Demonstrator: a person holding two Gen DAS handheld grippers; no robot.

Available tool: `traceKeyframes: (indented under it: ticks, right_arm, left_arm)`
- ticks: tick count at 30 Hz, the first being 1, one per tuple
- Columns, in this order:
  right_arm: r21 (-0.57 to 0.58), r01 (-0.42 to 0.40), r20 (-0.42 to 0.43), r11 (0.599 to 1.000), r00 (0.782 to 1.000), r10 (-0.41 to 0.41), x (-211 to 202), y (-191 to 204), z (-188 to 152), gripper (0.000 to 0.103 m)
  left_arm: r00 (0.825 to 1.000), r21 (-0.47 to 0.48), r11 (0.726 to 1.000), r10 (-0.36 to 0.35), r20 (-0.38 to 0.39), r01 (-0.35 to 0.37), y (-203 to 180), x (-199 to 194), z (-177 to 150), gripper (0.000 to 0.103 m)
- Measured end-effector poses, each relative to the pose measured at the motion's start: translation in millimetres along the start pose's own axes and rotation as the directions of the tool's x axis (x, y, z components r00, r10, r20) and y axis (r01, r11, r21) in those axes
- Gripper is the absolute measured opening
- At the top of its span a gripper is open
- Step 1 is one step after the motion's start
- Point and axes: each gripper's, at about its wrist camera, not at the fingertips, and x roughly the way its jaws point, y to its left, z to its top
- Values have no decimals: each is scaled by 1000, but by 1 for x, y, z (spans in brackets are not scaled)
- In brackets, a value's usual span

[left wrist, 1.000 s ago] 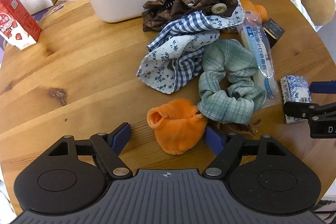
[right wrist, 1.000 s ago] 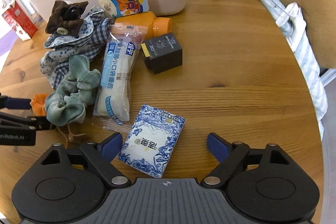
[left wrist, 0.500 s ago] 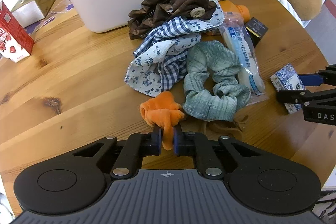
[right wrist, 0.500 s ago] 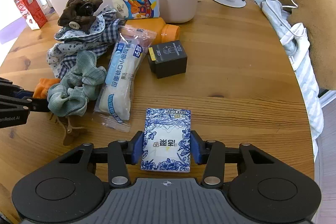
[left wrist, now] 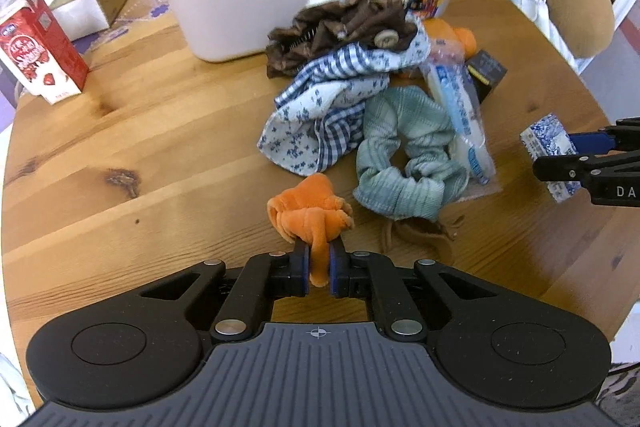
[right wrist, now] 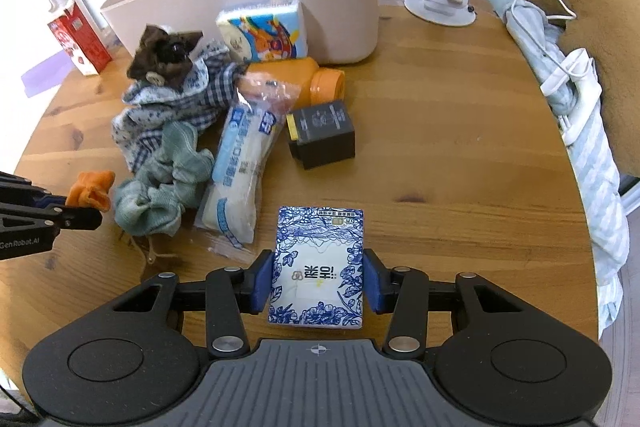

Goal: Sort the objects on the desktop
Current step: 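Close left tool on the orange plush while right tool grips the blue-white card box, then lift and carry the orange plush and card box over the basket with both tools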

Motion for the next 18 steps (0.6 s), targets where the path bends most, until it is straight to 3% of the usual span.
traceKeyframes:
  ticks: [9,18]
  right_arm:
    - [-42,-19,65,999,998,22,-21,-8,19,43]
    - [-42,-31,118,999,992,36,-35,-19,38,43]
  left_arm:
    - [997,-24,1000,7,79,-5,-6,-29,13,9]
    - [983,-16,998,62,170,-60,-7,-55,37,9]
